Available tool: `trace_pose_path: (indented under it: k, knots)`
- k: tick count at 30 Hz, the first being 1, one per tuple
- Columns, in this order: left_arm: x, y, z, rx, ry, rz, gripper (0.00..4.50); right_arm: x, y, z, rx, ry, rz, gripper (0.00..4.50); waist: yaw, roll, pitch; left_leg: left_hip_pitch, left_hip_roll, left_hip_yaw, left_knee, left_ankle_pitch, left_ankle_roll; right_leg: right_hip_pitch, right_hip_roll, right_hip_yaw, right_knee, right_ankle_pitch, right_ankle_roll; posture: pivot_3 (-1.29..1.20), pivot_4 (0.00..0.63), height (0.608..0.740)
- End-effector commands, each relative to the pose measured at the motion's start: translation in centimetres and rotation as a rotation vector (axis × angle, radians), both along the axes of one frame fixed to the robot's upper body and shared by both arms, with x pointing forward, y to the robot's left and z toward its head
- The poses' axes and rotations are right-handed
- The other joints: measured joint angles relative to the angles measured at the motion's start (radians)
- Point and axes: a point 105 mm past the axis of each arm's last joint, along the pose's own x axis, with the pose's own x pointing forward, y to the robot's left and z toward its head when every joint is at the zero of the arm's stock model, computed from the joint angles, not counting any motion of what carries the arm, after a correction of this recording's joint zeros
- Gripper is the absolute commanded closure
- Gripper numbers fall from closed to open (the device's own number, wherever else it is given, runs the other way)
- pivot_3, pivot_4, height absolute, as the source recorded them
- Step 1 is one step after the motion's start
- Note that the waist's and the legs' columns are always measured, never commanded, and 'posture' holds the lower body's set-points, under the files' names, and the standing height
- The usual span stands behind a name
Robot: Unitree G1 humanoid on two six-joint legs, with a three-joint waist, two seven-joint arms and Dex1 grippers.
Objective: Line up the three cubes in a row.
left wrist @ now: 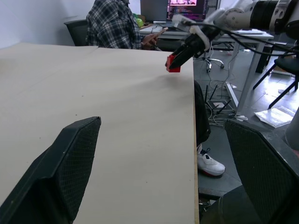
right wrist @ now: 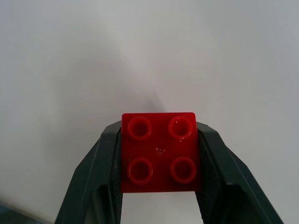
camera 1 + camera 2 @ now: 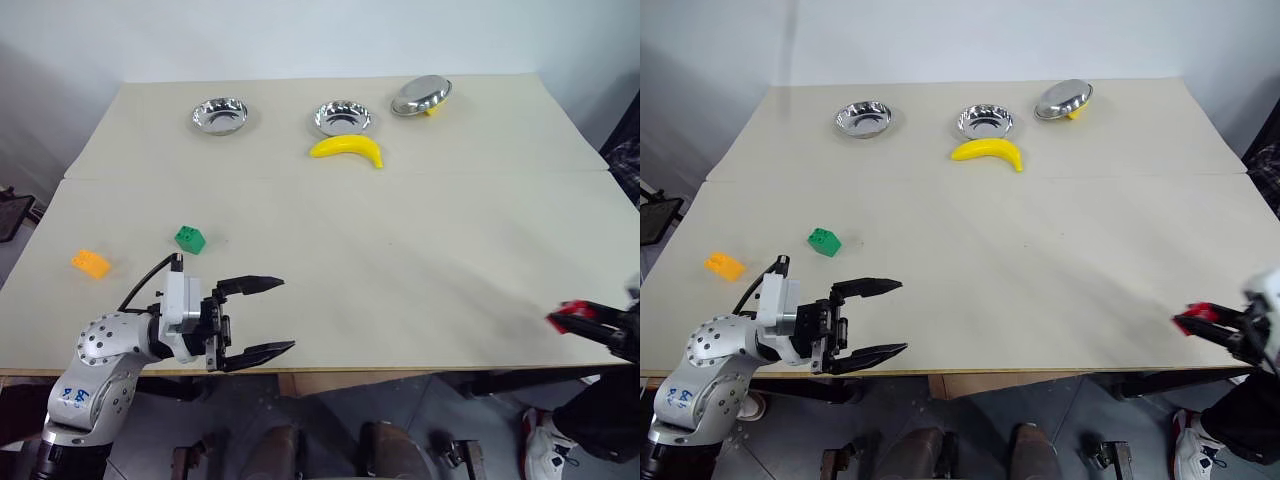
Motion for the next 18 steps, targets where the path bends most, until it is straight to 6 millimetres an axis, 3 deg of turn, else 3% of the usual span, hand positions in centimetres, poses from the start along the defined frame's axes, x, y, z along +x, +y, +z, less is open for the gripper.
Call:
trace_pose_path:
  k: [1, 6, 11, 18]
  knots:
    - [0.5, 1.7, -1.0, 0.008, 0.001, 0.081, 0.0, 1.2, 5.0, 1.6, -0.032, -0.064, 0.334, 2.97, -0.007, -0.001, 0.001, 0.0, 0.0, 0.0, 0.001, 0.0, 0.0, 0.0, 0.0, 0.0, 0.0, 0.0, 0.0, 0.0, 0.15, 0.74]
    - [0.4, 4.0, -3.1, 0.035, 0.047, 0.181, 0.0, 3.1, 9.2, 1.5, -0.04, -0.056, 0.579, 2.97, 0.0, -0.003, 0.002, -0.002, 0.0, -0.003, 0.004, 0.0, 0.0, 0.0, -0.001, -0.001, 0.0, 0.0, 0.0, 0.0, 0.15, 0.74]
    - [0.0, 5.3, -4.2, 0.045, 0.065, 0.246, 0.0, 5.7, 10.8, 0.7, -0.086, -0.075, 0.694, 2.97, 0.0, -0.005, 0.003, -0.003, -0.001, -0.004, 0.006, -0.002, 0.0, 0.0, -0.002, -0.003, 0.0, 0.0, 0.0, 0.0, 0.15, 0.74]
    - [0.2, 5.2, -3.6, 0.039, 0.047, 0.254, 0.0, 8.5, 11.9, 0.3, -0.097, -0.074, 0.732, 2.97, -0.009, -0.005, 0.004, -0.003, 0.0, -0.004, 0.007, -0.002, -0.001, -0.001, -0.002, -0.004, 0.001, 0.0, 0.0, 0.0, 0.15, 0.74]
